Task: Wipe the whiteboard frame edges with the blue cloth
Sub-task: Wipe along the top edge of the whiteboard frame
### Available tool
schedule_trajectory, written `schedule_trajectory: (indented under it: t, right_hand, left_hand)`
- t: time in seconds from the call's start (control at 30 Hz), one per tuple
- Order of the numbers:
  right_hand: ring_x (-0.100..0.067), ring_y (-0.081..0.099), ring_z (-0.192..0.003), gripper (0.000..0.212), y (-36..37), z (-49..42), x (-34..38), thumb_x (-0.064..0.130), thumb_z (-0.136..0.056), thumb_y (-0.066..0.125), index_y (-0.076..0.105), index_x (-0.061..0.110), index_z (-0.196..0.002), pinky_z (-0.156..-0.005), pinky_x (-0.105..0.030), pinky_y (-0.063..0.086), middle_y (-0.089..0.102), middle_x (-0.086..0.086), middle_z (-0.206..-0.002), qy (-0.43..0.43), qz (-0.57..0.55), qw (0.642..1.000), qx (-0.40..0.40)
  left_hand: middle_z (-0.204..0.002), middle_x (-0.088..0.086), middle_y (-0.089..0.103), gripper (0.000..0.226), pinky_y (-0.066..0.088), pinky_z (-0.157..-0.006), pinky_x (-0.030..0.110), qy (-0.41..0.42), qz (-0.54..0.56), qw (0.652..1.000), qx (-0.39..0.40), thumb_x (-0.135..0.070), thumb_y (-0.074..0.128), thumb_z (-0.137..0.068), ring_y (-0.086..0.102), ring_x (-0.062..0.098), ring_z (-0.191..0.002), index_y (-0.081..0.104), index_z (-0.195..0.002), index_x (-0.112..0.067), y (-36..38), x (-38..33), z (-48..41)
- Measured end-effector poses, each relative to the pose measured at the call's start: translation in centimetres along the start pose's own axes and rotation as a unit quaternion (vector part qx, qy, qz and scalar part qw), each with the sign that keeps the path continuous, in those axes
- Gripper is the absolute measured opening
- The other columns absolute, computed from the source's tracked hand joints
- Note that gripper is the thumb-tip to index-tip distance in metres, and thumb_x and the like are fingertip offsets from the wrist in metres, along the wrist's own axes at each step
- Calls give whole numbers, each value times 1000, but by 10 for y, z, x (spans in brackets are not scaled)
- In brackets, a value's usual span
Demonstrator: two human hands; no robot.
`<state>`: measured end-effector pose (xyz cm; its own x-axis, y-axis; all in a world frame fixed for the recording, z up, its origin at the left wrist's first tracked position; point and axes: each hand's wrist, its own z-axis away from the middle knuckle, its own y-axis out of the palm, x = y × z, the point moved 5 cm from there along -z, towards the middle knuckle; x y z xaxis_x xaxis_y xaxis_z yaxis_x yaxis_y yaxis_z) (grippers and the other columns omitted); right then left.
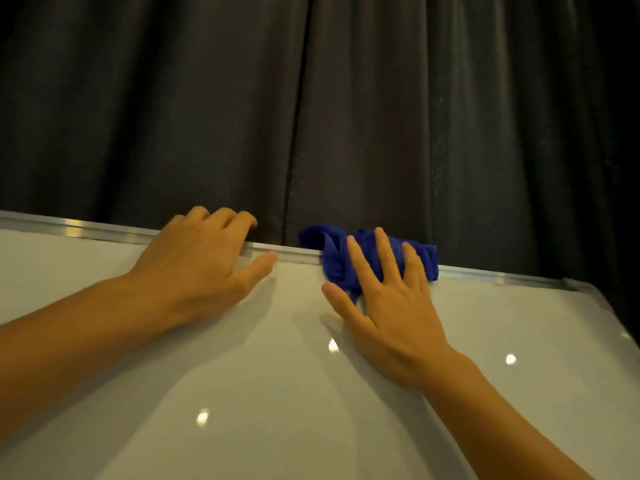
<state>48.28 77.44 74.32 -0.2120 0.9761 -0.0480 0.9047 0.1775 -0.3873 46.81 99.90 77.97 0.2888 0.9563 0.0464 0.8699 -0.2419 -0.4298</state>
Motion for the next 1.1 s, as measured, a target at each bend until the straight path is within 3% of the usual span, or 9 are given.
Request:
schedule_trajectory:
  t: [0.07, 0.2, 0.3, 0.37, 0.43, 0.57, 0.77, 0.97, 1.1]
  right_hand:
    - [-29, -26, -145, 75, 8, -2, 21, 89, -73, 2, -15, 60, -140, -109, -43, -23, -18, 10, -162, -11, -49, 999, 11]
    - [-27, -21, -147, 65, 16, -3, 29, 85, -79, 4, -11, 64, -139, -112, -42, -22, -9, 12, -163, -83, -61, 995, 11]
    - [-29, -17, -148, 70, 6, 2, -53, 83, -77, 1, -12, 59, -141, -120, -49, -11, -14, 10, -163, 24, -2, 999, 29]
    - [-29, -21, -147, 74, 5, 9, -81, 83, -75, -1, -11, 56, -143, -118, -49, -14, -16, 9, -163, 90, -11, 995, 35]
    - [-29, -24, -146, 70, 16, 4, -58, 85, -76, -2, -9, 60, -141, -113, -45, -21, -11, 10, -163, 35, -42, 998, 26]
    - [-19, -35, -140, 60, 28, 7, -37, 84, -81, 6, -11, 68, -136, -106, -36, -31, -16, 19, -158, -102, -69, 992, 13]
    - [-36, -21, -146, 85, -5, 19, -209, 85, -68, -5, -2, 52, -146, -119, -53, -12, -14, 4, -163, 136, -9, 990, 39]
    - [-37, -19, -147, 73, 14, 13, -156, 88, -74, 2, -2, 61, -142, -113, -50, -19, 0, 7, -164, -74, -57, 994, 53]
    - [-35, -15, -148, 76, -13, 15, -269, 82, -80, 10, -2, 50, -148, -118, -50, -11, -4, 2, -164, 34, -8, 999, 41]
  left_hand:
    - [-146, 5, 41, 103, 36, -103, 45, -5, -65, 997, 33, -84, 4, -67, 43, 28, -125, 27, -147, -23, 9, -14, 6]
    - [-157, 9, 22, 107, 21, -115, 51, -12, -108, 993, 44, -85, -1, -68, 27, 32, -137, 4, -152, -19, 31, -29, 10]
    - [-164, 9, 3, 116, 7, -120, 56, -31, -99, 992, 76, -90, -8, -58, 8, 35, -148, -5, -153, -22, 44, -25, 17]
    - [-164, 9, -4, 116, -2, -118, 60, -42, -97, 991, 79, -91, -9, -57, -1, 37, -149, -11, -152, -24, 53, -32, 20]
    - [-164, 11, -7, 117, -7, -117, 62, -53, -97, 991, 81, -91, -11, -55, -5, 38, -149, -15, -151, -25, 60, -51, 17]
    - [-164, 12, -8, 120, -7, -115, 64, -75, -108, 988, 75, -92, -17, -50, -9, 38, -148, -19, -150, -26, 73, -80, 9]
    - [-161, 10, -23, 117, -8, -113, 65, -101, -88, 987, 87, -97, -7, -53, -23, 41, -145, -25, -147, -30, 90, -115, 8]
    - [-160, 10, -26, 113, -1, -113, 70, -111, -105, 984, 97, -92, 10, -66, -24, 46, -143, -26, -148, -24, 117, -210, -3]
    - [-160, 9, -27, 119, -3, -112, 69, -107, -97, 985, 94, -95, -5, -54, -24, 45, -143, -27, -147, -24, 116, -229, -4]
